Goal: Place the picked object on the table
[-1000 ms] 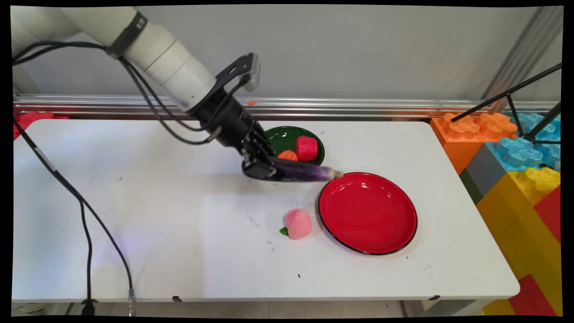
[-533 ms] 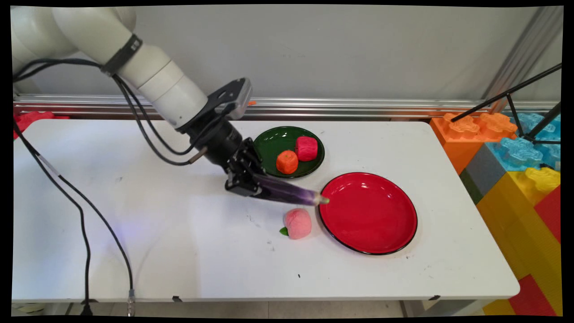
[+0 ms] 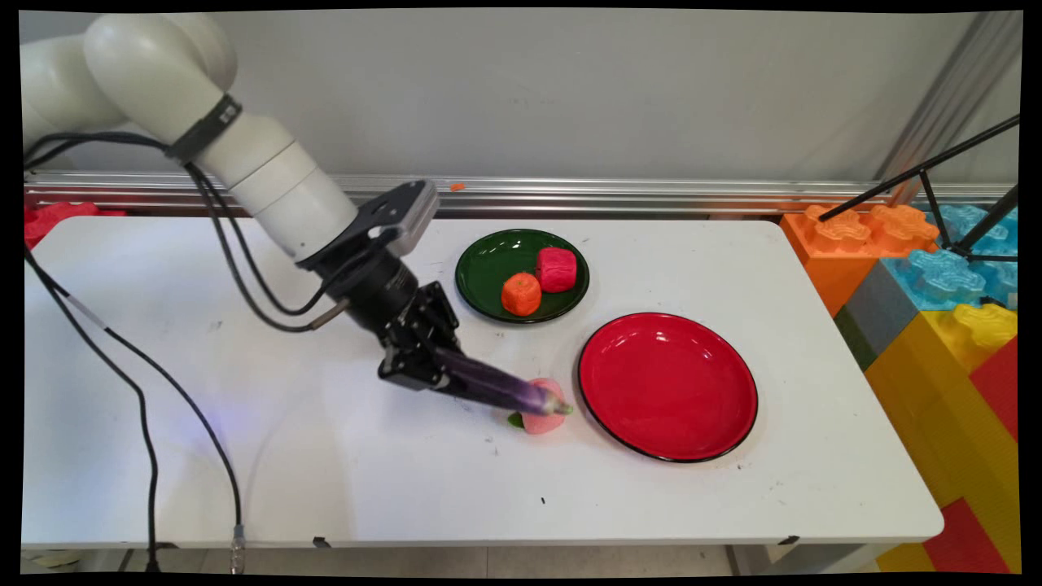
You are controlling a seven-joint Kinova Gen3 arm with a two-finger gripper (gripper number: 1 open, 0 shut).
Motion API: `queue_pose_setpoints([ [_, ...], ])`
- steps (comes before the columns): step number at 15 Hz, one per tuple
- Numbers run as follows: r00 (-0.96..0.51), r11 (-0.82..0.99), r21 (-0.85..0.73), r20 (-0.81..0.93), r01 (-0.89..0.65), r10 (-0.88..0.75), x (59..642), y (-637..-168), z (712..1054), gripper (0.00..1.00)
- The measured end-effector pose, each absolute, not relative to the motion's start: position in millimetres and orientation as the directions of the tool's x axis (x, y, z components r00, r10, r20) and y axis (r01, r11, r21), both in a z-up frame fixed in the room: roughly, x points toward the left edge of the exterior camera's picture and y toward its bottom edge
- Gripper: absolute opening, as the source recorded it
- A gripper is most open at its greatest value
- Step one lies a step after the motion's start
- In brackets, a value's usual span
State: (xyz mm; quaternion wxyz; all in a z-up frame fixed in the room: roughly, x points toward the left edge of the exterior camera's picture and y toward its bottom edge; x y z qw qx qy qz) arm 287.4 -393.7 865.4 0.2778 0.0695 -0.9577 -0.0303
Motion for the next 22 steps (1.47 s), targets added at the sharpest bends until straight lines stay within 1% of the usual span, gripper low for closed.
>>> queue_pose_setpoints([
  [6,-0.848,0.990,0.105,0.512,-0.097,-0.138,292,-382,844,0.00],
  [12,-0.862,0.991,0.099,0.491,-0.085,-0.123,291,-377,811,0.00],
  [15,-0.868,0.992,0.095,0.483,-0.077,-0.114,291,-375,799,0.00],
  [22,-0.874,0.994,0.083,0.474,-0.076,-0.106,284,-373,784,0.00],
])
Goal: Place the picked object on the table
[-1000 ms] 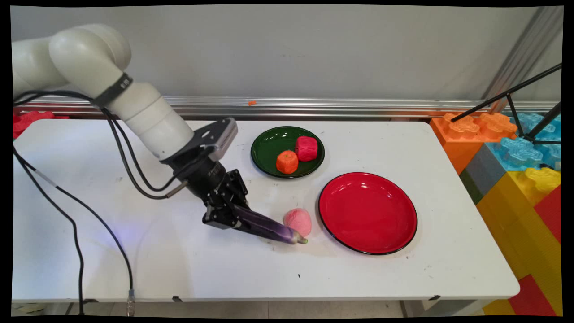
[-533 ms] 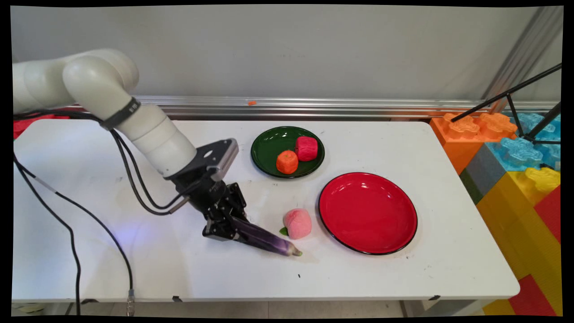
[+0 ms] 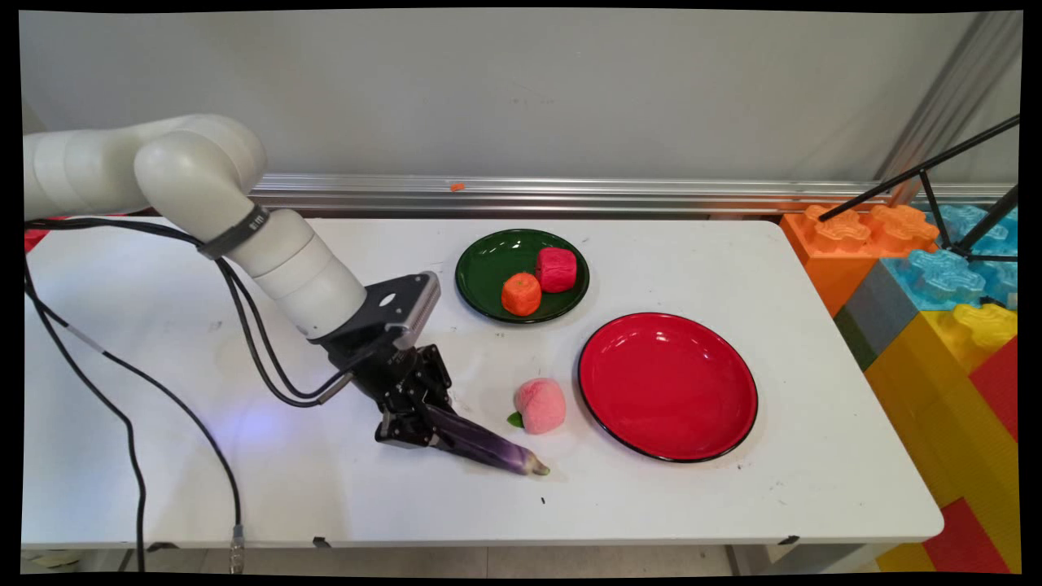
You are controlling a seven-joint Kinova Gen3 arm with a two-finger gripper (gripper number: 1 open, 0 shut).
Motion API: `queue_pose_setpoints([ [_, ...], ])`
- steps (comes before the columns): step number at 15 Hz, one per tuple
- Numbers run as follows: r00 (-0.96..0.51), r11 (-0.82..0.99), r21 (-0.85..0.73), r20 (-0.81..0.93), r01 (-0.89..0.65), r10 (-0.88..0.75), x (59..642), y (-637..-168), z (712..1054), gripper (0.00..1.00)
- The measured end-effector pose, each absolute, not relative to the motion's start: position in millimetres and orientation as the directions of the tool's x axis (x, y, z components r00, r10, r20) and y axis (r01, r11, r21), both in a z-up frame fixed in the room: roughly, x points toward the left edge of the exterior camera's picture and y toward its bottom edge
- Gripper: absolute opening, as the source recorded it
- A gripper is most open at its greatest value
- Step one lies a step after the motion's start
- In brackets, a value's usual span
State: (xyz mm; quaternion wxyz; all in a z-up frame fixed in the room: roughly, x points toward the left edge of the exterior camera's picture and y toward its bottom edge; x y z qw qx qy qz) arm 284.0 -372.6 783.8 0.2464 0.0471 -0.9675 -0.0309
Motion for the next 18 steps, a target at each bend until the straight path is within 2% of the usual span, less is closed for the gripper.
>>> queue_pose_setpoints([
  [18,-0.883,0.993,0.066,0.456,-0.096,-0.116,285.2,-368.2,773.7,0.00],
])
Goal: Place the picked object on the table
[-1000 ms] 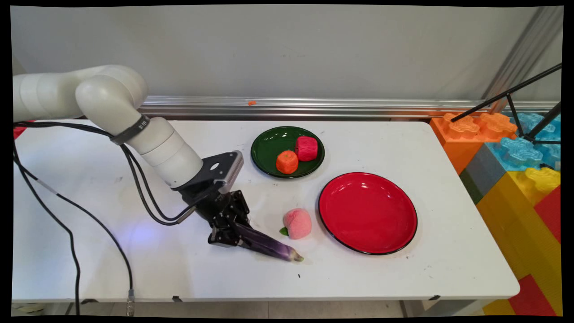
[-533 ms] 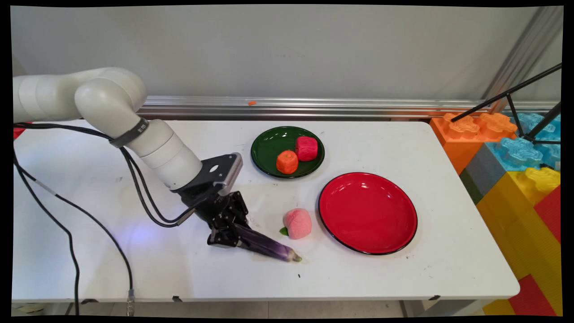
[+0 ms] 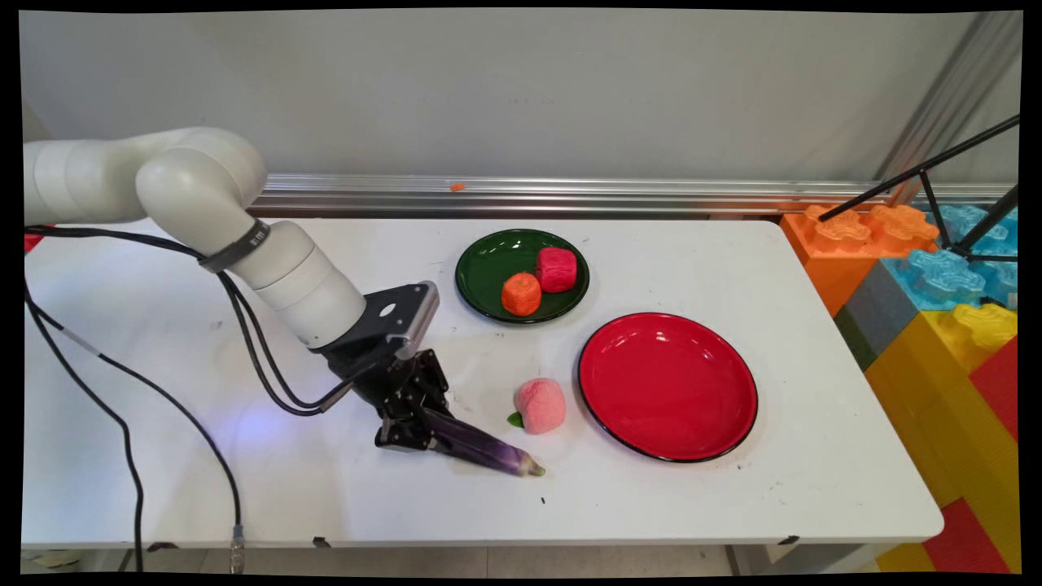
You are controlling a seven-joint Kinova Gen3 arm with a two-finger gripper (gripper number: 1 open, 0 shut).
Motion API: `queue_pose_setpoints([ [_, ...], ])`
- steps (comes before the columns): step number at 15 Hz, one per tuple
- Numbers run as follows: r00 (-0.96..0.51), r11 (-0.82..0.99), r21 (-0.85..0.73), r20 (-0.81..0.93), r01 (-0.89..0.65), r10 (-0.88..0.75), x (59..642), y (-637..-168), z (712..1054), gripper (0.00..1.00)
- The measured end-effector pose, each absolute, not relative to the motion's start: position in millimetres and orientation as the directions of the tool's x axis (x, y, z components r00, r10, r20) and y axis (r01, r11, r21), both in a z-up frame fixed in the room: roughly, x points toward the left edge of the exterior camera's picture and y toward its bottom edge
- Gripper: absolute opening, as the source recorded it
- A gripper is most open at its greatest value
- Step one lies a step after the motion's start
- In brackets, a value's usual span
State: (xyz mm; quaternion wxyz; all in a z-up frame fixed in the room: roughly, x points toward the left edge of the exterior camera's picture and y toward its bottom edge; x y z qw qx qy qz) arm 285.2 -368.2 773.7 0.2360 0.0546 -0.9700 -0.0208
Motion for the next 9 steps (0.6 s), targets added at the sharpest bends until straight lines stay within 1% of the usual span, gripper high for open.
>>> queue_pose_setpoints([
  [1,-0.883,0.993,0.067,0.455,-0.096,-0.116,285.5,-367.9,773.4,0.00],
  [2,-0.883,0.993,0.068,0.455,-0.094,-0.114,285.7,-367.5,773.3,1.00],
  [9,-0.883,0.993,0.074,0.455,-0.095,-0.118,285.7,-365.6,774.6,1.00],
])
